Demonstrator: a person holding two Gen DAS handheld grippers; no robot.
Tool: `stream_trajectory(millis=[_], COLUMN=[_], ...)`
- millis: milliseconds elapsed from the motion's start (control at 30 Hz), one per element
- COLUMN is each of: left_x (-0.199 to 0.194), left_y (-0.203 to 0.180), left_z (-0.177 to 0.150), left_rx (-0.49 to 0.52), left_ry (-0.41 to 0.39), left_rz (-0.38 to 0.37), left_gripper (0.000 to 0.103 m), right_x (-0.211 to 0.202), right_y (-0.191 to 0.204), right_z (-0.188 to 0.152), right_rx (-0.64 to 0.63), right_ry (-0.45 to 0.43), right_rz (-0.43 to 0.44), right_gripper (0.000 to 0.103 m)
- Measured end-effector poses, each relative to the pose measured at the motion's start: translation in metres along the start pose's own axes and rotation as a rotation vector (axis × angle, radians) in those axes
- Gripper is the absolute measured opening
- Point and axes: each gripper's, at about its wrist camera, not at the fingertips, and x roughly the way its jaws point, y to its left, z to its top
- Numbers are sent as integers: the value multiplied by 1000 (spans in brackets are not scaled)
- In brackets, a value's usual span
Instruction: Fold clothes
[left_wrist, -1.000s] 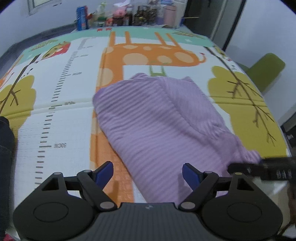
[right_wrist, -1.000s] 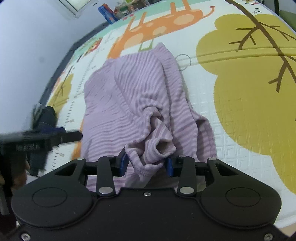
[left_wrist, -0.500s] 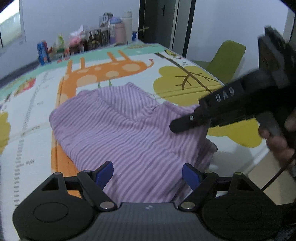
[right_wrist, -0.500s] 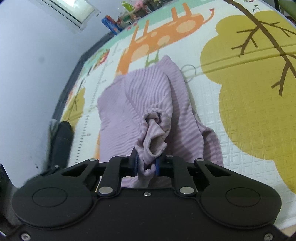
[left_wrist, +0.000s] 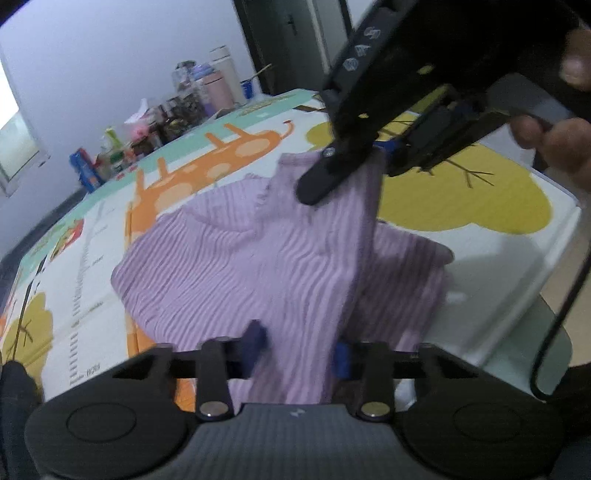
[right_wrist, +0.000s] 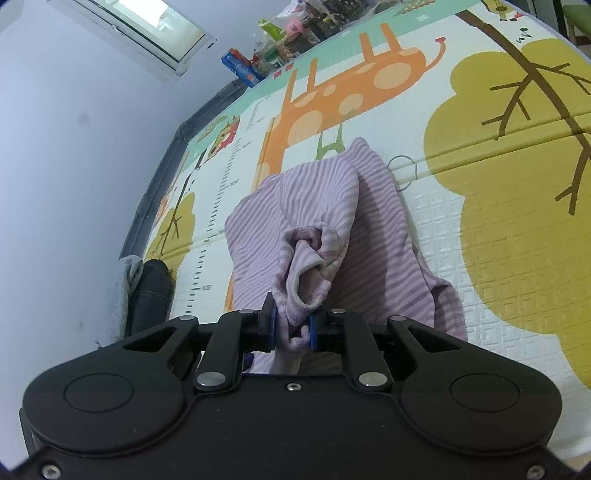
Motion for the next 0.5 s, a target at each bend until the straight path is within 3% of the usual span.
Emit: stream_trajectory(millis=[67, 133, 233, 267, 500], left_x=[1, 2, 3, 4, 6], left_y=[5, 10, 13, 14, 33], left_z=[0, 0, 0, 0, -3], left_rx=[-39, -66, -87, -94, -253], left_ry=[3, 5, 8, 9, 22], left_rz=[-6, -11, -16, -17, -66], left_gripper=[14, 10, 10, 10, 10], right_x=[2, 5, 9, 12, 33], right_y=[-2, -5, -10, -12, -27], right_z=[0, -1, 0, 2, 21], right_rx=[8, 17, 40, 50, 89], right_ry=[9, 21, 33, 39, 78], right_rz=[4, 9, 8, 8, -39], right_gripper=[14, 15, 25, 32, 42])
